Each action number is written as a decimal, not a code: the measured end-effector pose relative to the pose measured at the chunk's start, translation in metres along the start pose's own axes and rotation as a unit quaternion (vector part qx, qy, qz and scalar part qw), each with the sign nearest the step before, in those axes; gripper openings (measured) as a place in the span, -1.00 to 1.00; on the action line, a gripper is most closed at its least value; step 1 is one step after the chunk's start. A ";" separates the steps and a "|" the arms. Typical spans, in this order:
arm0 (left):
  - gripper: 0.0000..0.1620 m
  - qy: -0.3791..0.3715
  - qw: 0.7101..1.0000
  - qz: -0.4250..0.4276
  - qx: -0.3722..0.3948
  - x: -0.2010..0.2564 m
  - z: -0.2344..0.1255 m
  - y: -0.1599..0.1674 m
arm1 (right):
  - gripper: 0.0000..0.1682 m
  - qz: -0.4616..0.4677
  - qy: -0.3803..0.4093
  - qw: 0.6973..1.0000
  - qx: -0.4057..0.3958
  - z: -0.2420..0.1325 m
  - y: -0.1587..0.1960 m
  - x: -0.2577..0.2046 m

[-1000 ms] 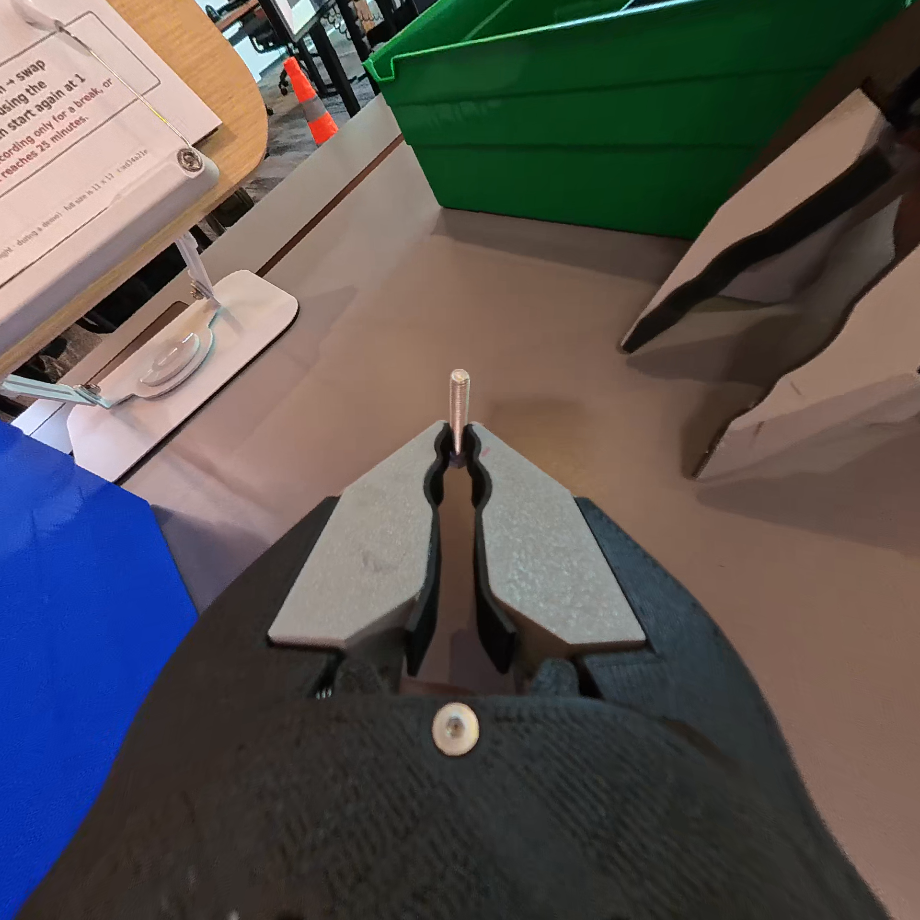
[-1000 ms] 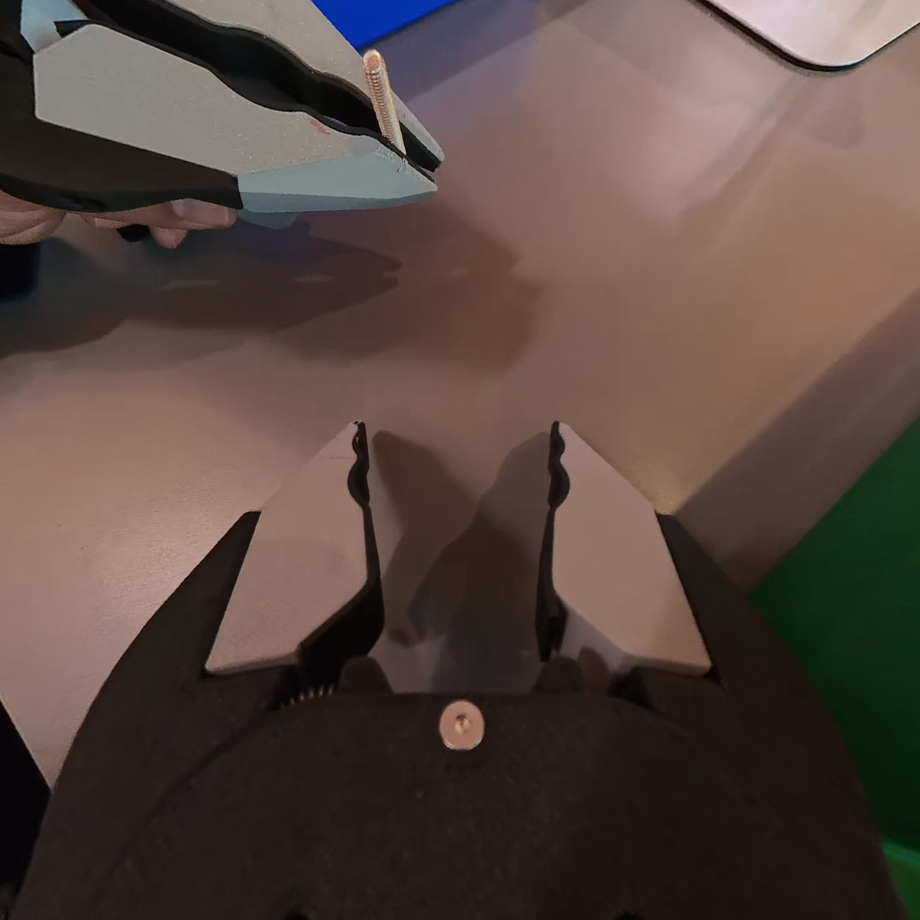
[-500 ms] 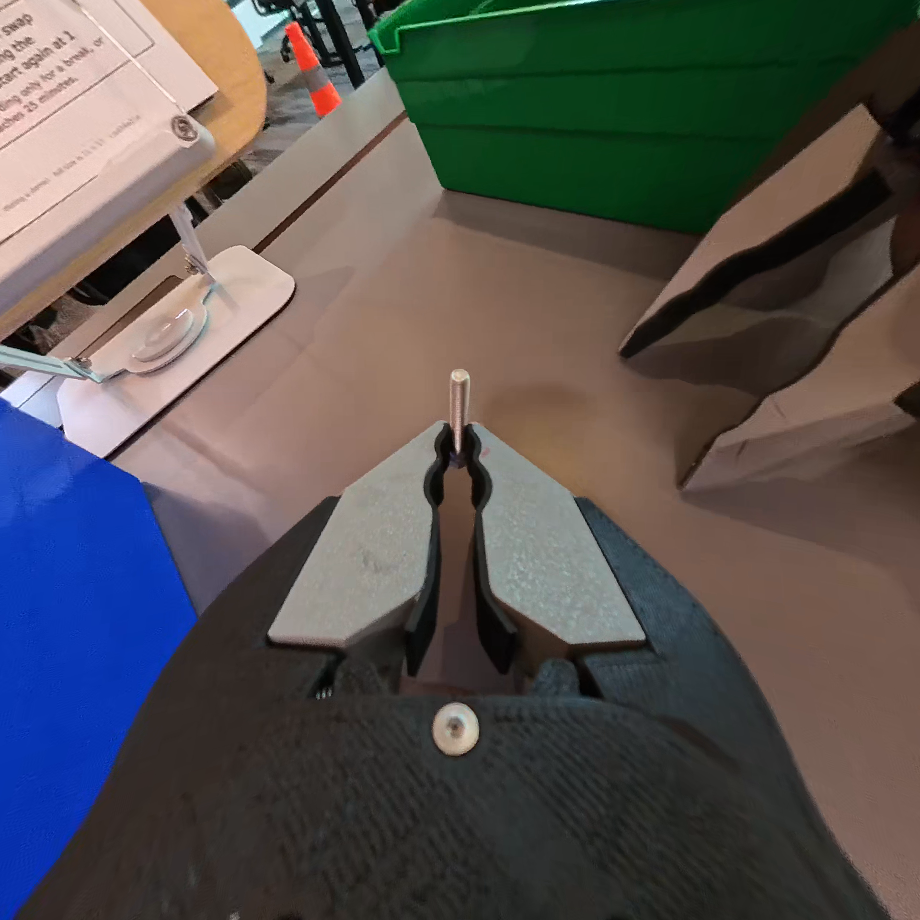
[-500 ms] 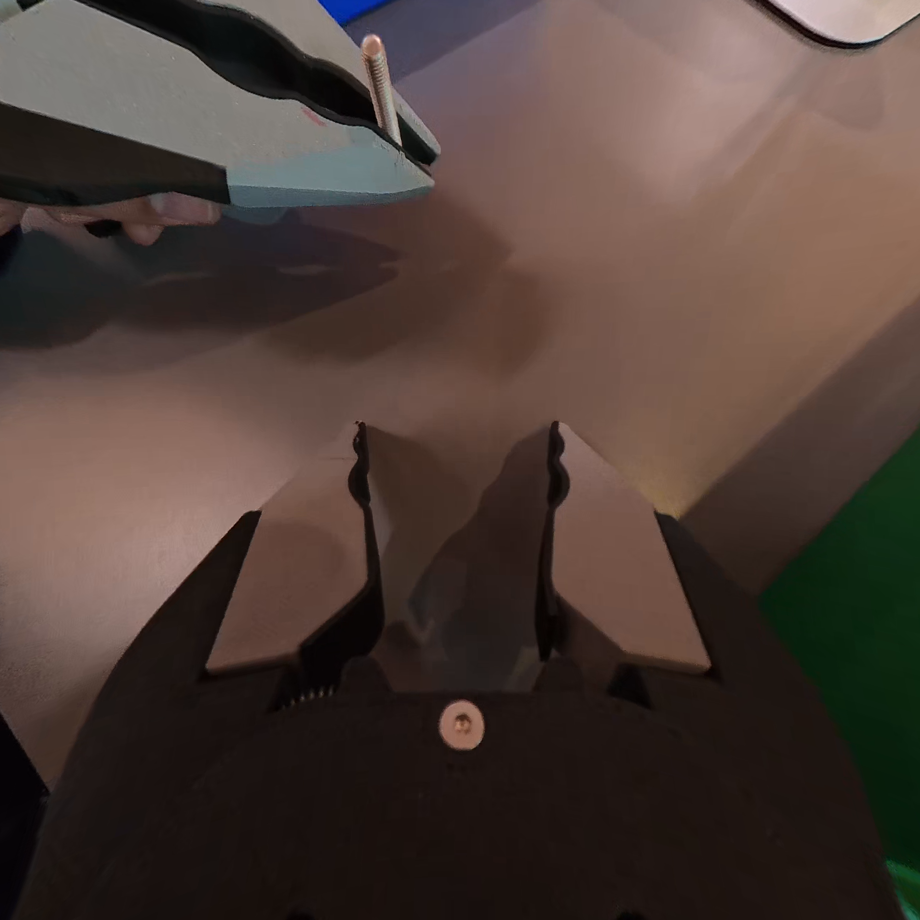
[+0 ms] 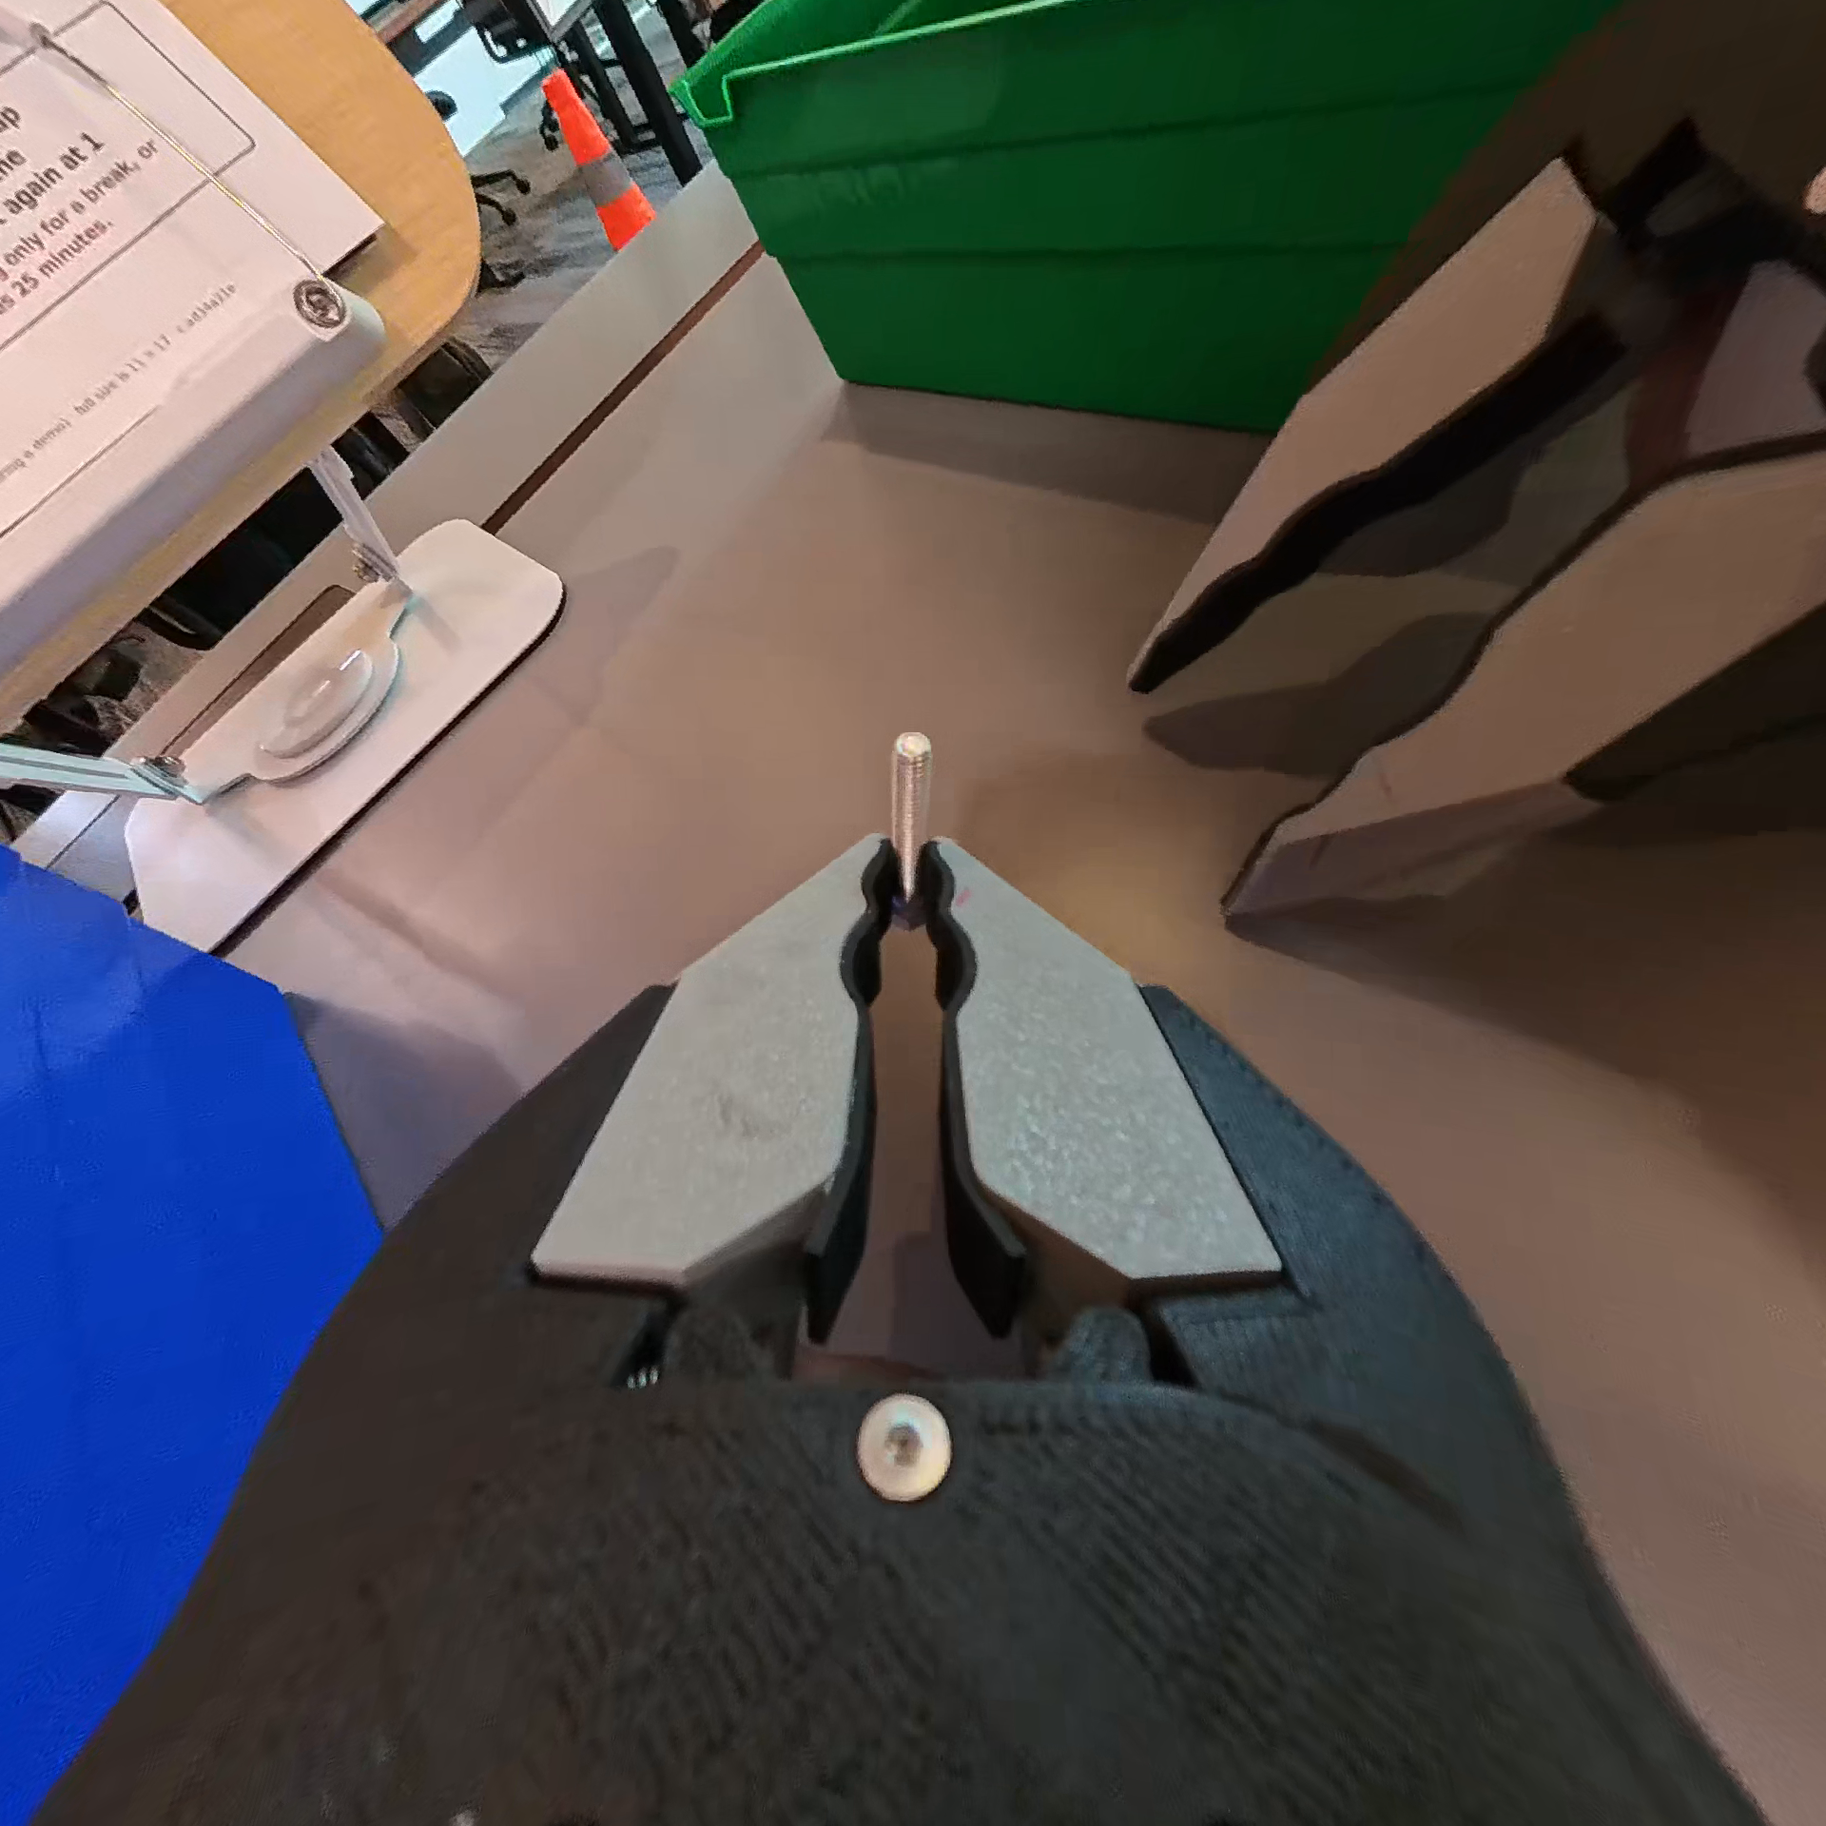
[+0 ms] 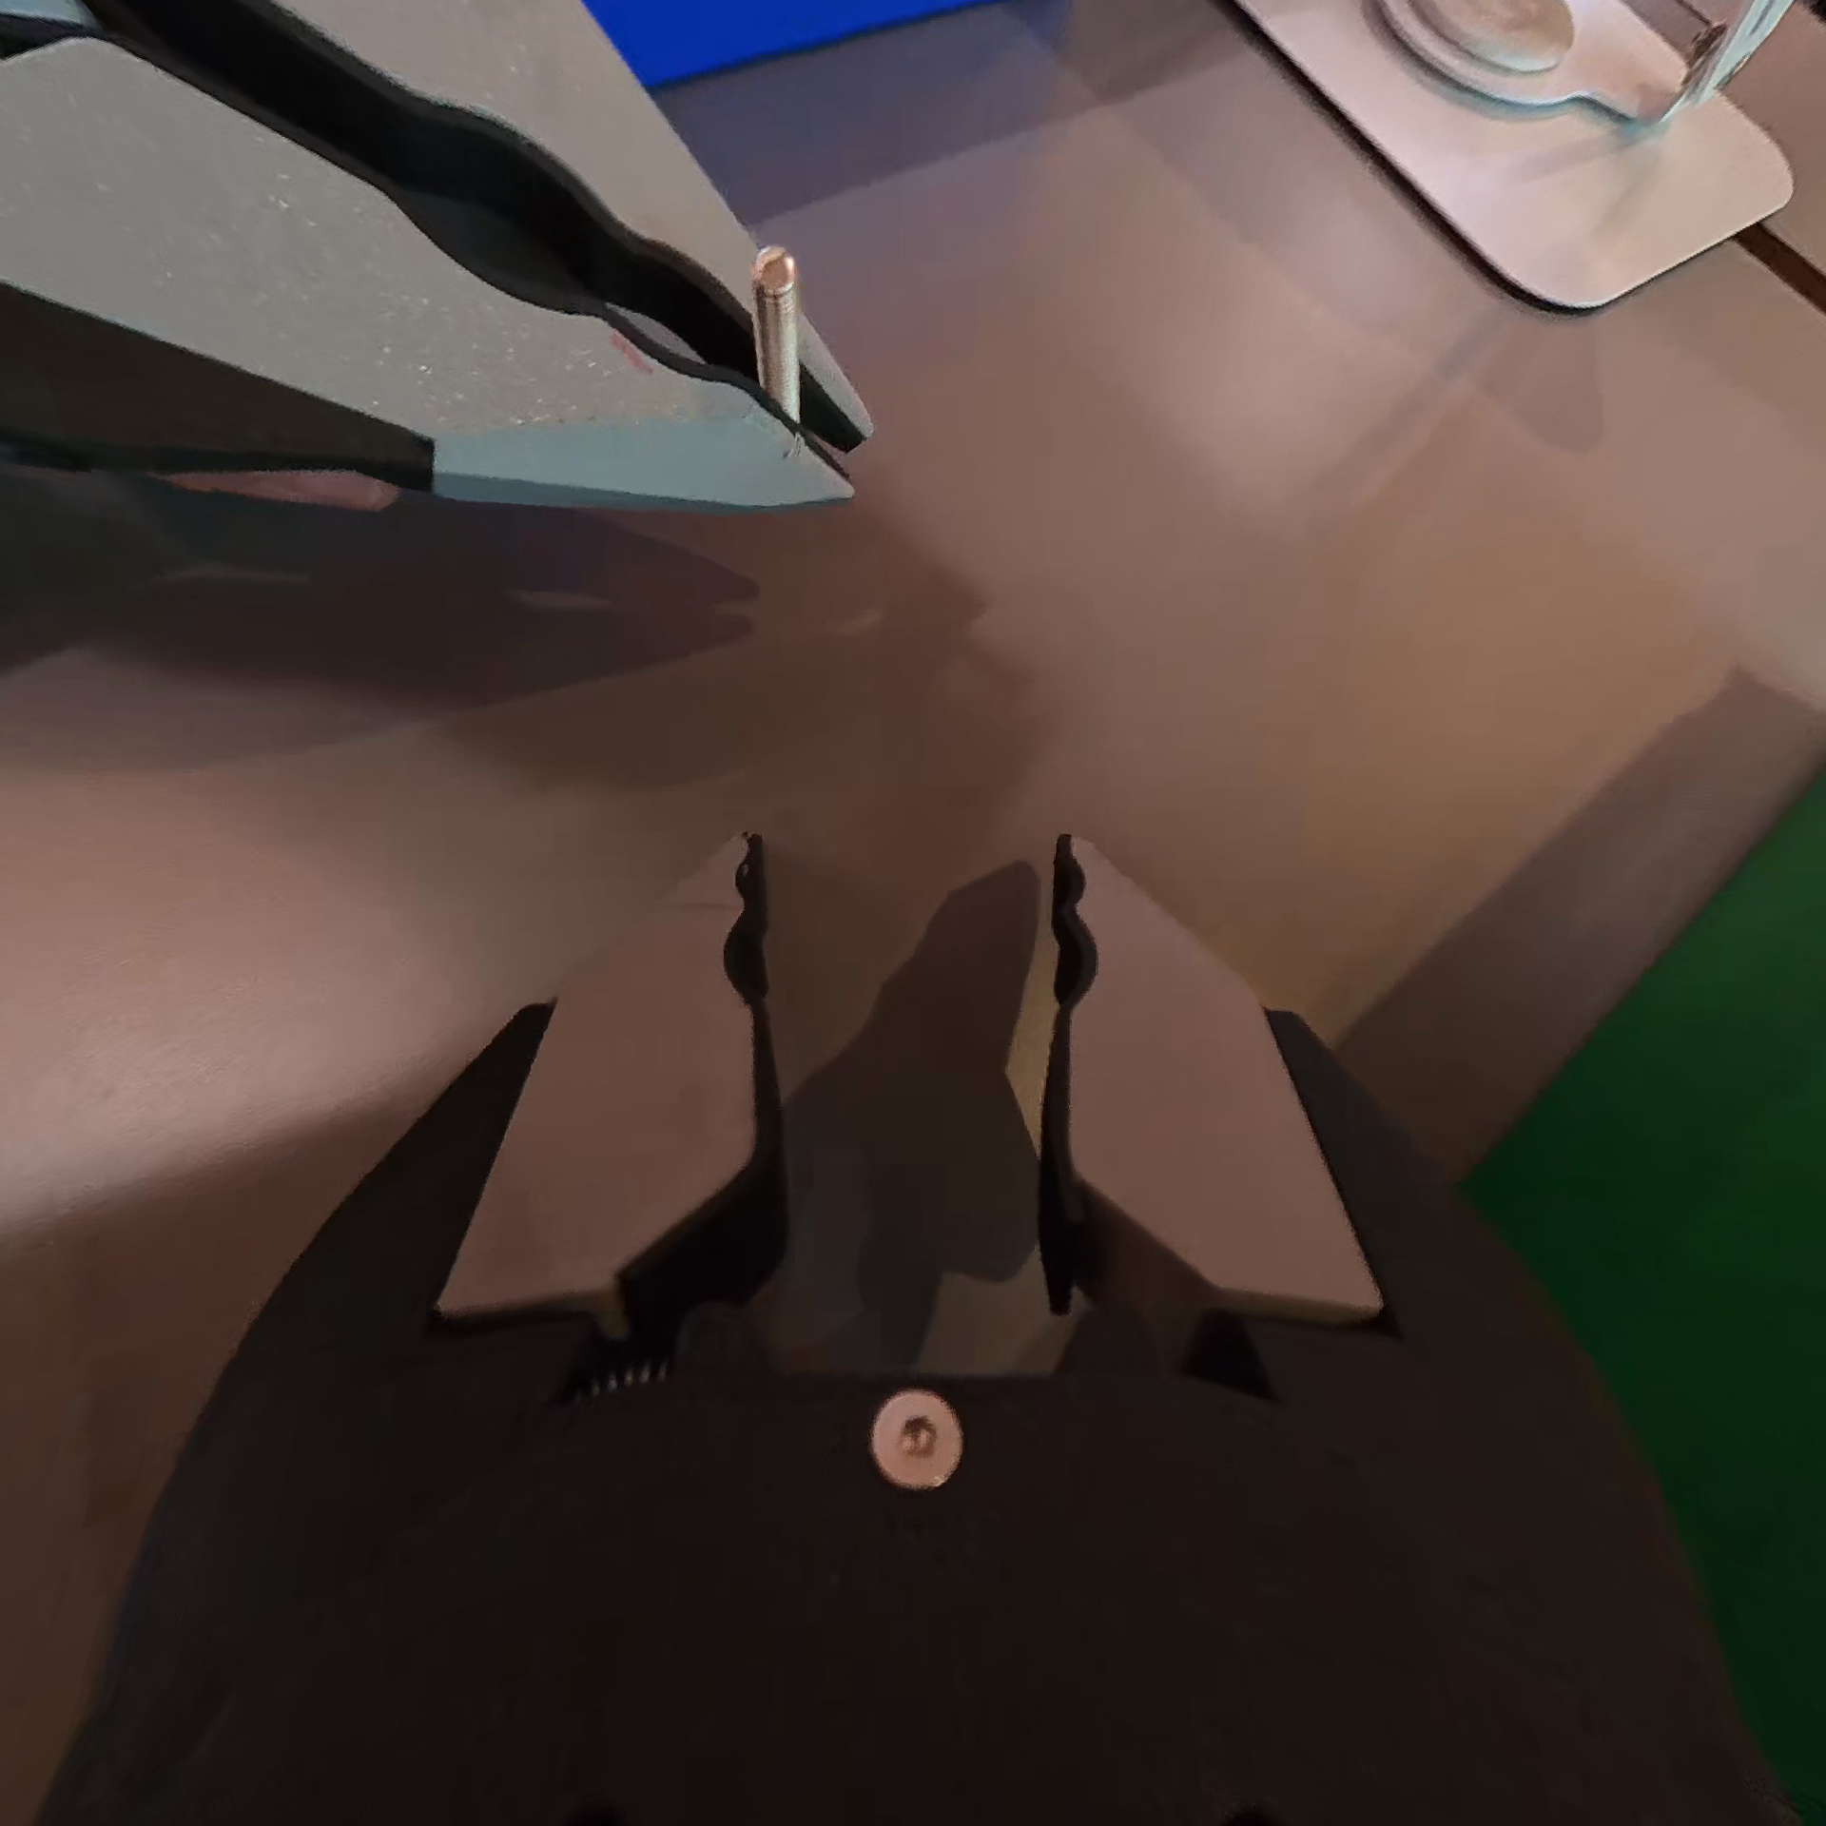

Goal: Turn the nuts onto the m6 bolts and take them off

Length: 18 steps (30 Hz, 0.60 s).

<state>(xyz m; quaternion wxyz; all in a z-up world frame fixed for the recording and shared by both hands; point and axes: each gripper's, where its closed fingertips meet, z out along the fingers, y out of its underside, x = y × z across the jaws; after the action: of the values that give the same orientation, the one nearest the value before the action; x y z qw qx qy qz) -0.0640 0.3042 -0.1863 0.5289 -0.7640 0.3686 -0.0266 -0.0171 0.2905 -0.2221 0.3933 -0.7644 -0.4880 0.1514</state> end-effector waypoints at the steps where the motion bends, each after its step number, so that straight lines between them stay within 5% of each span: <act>1: -0.97 0.000 1.000 0.001 -0.004 0.000 0.001 0.001 | -0.34 0.011 -0.010 1.000 -0.002 0.001 0.000 0.000; 18: -0.97 -0.014 1.000 -0.026 -0.004 -0.016 0.002 0.004 | -0.32 0.023 -0.012 1.000 -0.005 0.002 0.001 0.003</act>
<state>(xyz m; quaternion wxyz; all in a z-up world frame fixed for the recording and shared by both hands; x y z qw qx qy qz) -0.0769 0.3148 -0.1852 0.5299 -0.7758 0.3413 -0.0275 -0.0161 0.2940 -0.2238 0.3796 -0.7757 -0.4756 0.1672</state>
